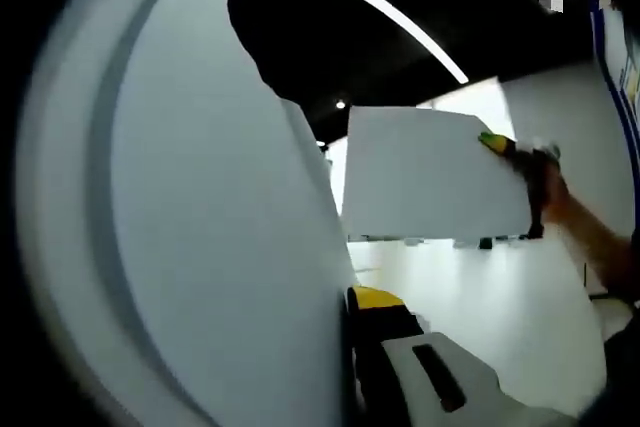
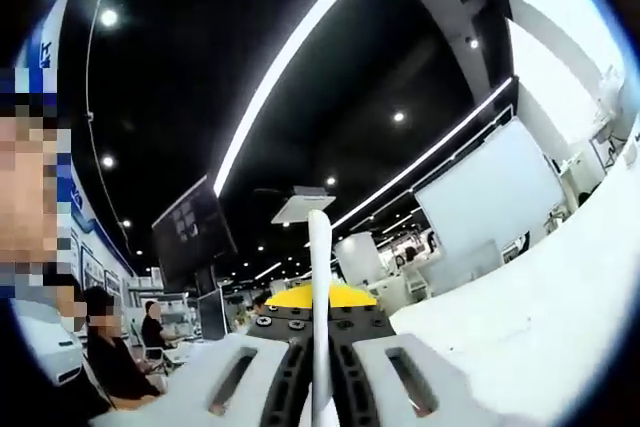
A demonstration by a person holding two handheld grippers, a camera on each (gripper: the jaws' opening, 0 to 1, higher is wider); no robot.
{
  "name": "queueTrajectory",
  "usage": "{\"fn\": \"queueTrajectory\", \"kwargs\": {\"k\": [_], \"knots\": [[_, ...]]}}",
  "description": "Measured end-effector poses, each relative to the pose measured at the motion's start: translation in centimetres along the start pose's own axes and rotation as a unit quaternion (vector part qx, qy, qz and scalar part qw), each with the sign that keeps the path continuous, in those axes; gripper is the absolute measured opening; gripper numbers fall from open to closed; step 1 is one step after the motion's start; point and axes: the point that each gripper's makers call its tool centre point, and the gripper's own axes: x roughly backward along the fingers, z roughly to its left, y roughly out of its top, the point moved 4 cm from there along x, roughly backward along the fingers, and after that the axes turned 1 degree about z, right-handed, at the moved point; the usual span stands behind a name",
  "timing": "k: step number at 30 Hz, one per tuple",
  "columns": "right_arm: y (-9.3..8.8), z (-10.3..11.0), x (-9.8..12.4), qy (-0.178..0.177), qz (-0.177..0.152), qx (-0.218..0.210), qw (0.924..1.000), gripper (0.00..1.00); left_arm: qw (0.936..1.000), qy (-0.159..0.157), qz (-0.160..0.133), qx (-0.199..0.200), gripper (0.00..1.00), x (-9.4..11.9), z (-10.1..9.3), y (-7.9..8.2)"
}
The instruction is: Organize the stack of printing papers by aligning and flattening the scattered papers on the table
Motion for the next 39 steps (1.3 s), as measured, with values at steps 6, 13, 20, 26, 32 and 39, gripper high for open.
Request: {"fn": "queueTrajectory", "kwargs": {"k": [6, 13, 20, 26, 32, 39], "knots": [[0.5, 0.5, -0.5, 0.011, -0.009, -0.002, 0.9999, 0.0, 1.0, 0.0, 0.0, 0.001, 0.09, 0.0, 0.1, 0.0], [0.7, 1.6, -1.0, 0.023, -0.015, -0.002, 0.9996, 0.0, 1.0, 0.0, 0.001, 0.001, 0.09, 0.0, 0.2, -0.1], [1.7, 2.4, -1.4, 0.035, -0.029, 0.002, 0.999, 0.0, 1.0, 0.0, 0.002, 0.002, 0.09, 0.1, 0.2, -0.1], [1.3, 3.0, -1.7, 0.046, -0.02, 0.007, 0.9987, 0.0, 1.0, -0.001, 0.003, 0.001, 0.09, 0.1, 0.2, -0.1], [1.4, 3.7, -1.4, 0.063, -0.018, 0.003, 0.9978, 0.0, 1.0, -0.003, 0.003, 0.002, 0.09, 0.0, 0.2, -0.1], [1.5, 3.9, -1.6, 0.079, -0.029, 0.007, 0.9964, 0.0, 1.0, -0.004, 0.003, 0.002, 0.09, 0.0, 0.2, -0.1]]}}
